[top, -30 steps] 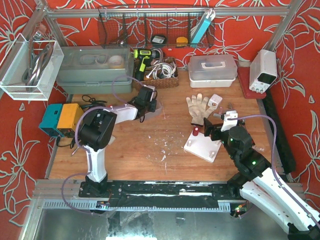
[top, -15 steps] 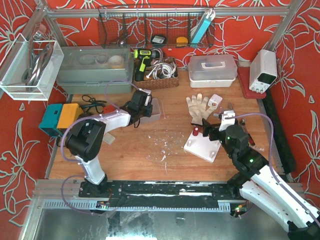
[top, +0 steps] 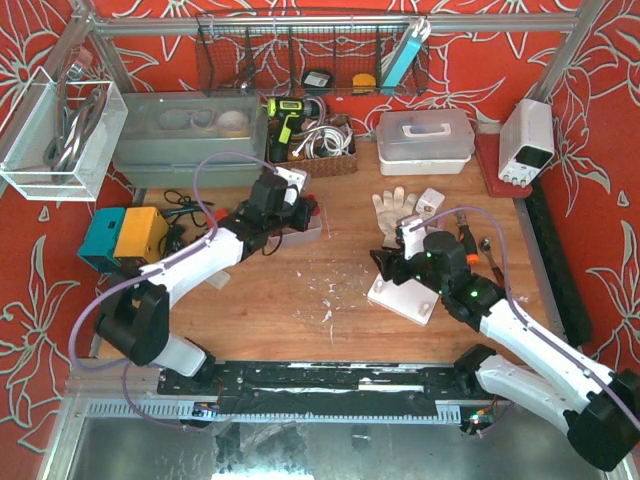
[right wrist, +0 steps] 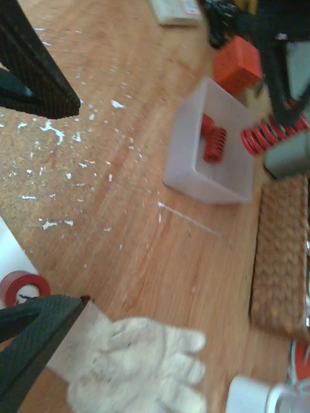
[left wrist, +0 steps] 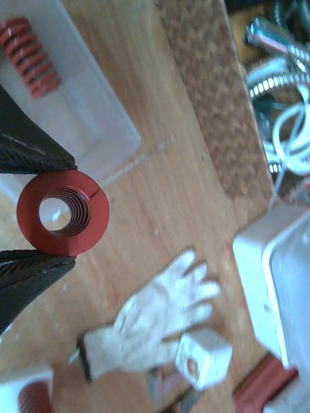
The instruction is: Install the large spring
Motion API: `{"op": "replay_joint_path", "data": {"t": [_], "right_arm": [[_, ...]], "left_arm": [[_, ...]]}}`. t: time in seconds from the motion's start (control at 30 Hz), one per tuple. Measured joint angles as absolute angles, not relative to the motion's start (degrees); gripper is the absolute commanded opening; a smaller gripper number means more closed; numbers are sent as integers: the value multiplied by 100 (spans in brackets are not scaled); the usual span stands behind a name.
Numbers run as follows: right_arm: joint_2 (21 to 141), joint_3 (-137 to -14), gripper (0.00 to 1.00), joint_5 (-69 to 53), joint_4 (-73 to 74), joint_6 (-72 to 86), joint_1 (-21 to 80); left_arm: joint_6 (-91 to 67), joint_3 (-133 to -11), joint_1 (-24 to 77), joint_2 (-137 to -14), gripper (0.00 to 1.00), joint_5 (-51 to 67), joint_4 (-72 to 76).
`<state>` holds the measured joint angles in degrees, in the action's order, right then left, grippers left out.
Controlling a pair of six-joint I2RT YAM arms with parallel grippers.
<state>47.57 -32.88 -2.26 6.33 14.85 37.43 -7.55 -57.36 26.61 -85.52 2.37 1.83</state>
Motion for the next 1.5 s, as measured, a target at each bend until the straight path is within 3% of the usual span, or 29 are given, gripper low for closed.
{"op": "replay_joint_path", "data": {"t": [0.23,0.5,0.73,1.03,1.33,1.43,1.5], "right_arm": [[5476,-3601,73,-939,217,701,4060],[6154,-3795,69,-939,-263,-75,4436],[6248,-3795,72,-762,-764,-244,4611],[6394,-3745,64,-515,-1267,-222,4644],[6401,-3636,48,-364,-1540,-222,4659],[6401,-3546,34,-392,-1680,-204,4670],[6401,-3498,21,-456,-1761,-191,4685]], "left_arm": [[-701,-5841,3339,-8064,5,523,-432],[-482,-6187,3841,-7905,5,637,-1151],[-357,-6335,4150,-7815,5,731,-1341],[-268,-6344,4285,-7795,5,875,-1424],[-257,-6344,4289,-7638,4,1011,-1431],[-257,-6344,4289,-7636,7,1031,-1426],[-257,-6344,4289,-7636,15,1039,-1422]]}}
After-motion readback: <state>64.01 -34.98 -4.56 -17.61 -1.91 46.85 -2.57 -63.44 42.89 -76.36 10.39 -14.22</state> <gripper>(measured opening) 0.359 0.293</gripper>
